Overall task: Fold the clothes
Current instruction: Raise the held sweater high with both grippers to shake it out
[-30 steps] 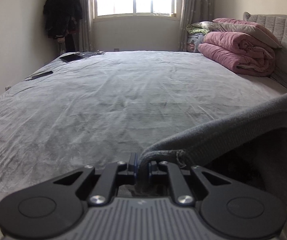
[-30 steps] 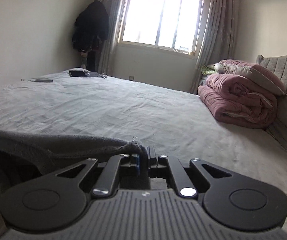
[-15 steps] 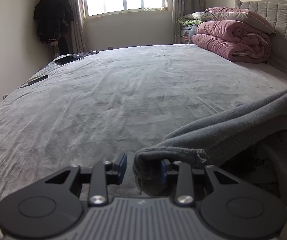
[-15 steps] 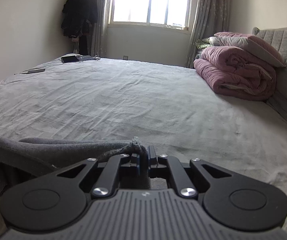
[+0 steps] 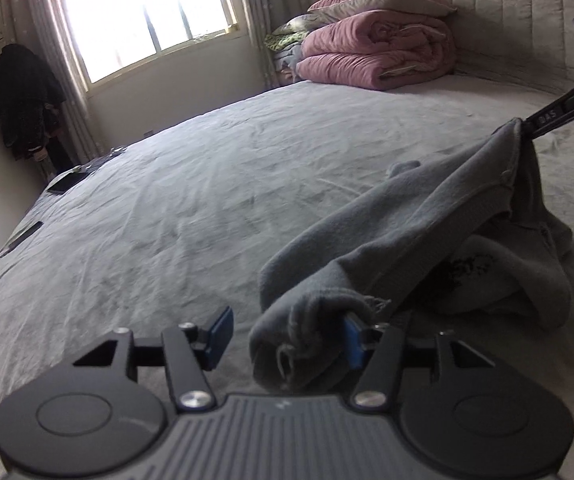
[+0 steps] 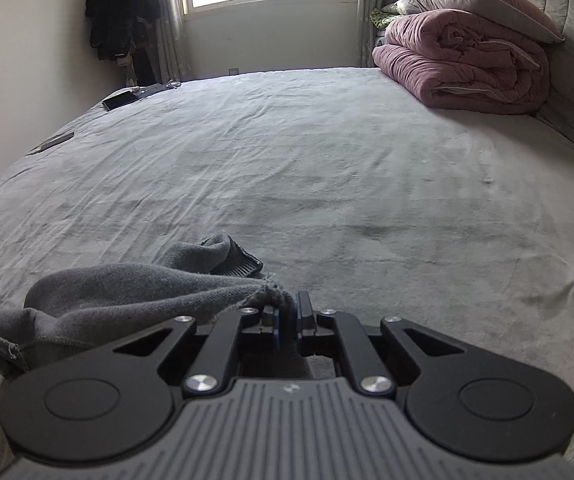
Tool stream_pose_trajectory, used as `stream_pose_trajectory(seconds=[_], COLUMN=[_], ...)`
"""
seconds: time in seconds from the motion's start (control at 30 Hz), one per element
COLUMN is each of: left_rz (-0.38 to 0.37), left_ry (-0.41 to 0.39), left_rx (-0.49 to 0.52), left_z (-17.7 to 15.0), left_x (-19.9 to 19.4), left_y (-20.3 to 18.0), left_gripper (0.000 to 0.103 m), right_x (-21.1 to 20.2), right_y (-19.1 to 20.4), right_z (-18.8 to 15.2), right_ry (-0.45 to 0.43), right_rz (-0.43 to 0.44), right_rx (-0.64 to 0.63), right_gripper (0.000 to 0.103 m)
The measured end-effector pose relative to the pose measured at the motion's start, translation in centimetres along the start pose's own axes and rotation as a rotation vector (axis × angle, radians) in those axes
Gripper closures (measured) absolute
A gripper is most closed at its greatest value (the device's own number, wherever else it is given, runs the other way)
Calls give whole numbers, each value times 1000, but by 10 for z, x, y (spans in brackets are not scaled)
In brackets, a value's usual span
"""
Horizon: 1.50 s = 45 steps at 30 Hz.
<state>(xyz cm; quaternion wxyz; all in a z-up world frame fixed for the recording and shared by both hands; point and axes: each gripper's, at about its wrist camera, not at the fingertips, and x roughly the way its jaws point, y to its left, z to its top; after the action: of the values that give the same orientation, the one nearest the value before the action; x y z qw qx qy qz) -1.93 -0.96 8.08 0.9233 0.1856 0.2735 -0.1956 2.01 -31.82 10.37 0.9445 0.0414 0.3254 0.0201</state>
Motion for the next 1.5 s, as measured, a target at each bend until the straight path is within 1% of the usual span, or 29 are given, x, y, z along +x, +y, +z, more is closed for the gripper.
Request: stream_pose_trajectory(seconds=[0.07,0.13,0.2,0.27,0.3,0.33,0.37,0.4,0.47,0.5,0.57,0.7,0.8,0.87,0.93,1.0,1.03,1.1,1.13,1.2,1.23,1.33,1.5], left_rz=[-45,-79,-52,-4,15,29,39,42,47,53,48,-14,-19,6,47,81,98,140,161,168,167,172,179], left_ry=[-11,-18,-4,22,37,51,62,66,48,26,-17,-107,-193,-260,-329,-379,-401,-428,-443,-473,-482,-471,-452], left_rx=[27,63,139,217,241,248,245,218,163,137,71,-154,-321,-396,-427,-455,-469,-479,-480,-493,-500,-501,-504], left_z=[0,0,-4,-7,-8,-9,-9,-7,-3,0,5,13,17,19,21,24,26,30,32,35,35,34,33], left_x=[-1,-2,4,12,17,20,23,23,20,16,7,-8,-18,-27,-38,-47,-51,-57,-61,-69,-72,-70,-68], left_y=[-8,-17,-29,-41,-43,-44,-43,-39,-30,-25,-16,18,44,56,60,63,65,66,66,68,69,72,77], left_gripper=[43,39,38,38,41,55,66,82,85,87,88,92,93,94,94,94,94,94,94,94,94,94,94], right_x=[-1,-4,-10,-16,-18,-21,-23,-25,-28,-29,-33,-39,-48,-58,-68,-78,-82,-90,-93,-100,-100,-96,-98], right_y=[-2,-4,-8,-10,-10,-10,-9,-8,-7,-6,-6,-9,-10,-6,1,9,12,19,19,18,18,17,14], right_z=[2,3,6,9,10,11,11,12,14,14,15,18,20,21,21,20,19,17,18,18,19,19,21], right_ry=[-12,-37,-72,-108,-121,-134,-147,-159,-181,-191,-215,-250,-297,-349,-408,-470,-503,-568,-588,-628,-630,-617,-632], right_rz=[0,4,16,23,25,26,25,25,30,27,22,31,64,82,91,94,79,52,52,53,56,68,88], right_rx=[6,23,51,63,61,59,50,41,26,18,5,6,8,-16,-54,-97,-121,-168,-170,-176,-183,-206,-199], right_gripper=[96,96,96,96,96,96,96,96,96,96,96,96,96,96,97,97,97,97,97,97,97,97,101])
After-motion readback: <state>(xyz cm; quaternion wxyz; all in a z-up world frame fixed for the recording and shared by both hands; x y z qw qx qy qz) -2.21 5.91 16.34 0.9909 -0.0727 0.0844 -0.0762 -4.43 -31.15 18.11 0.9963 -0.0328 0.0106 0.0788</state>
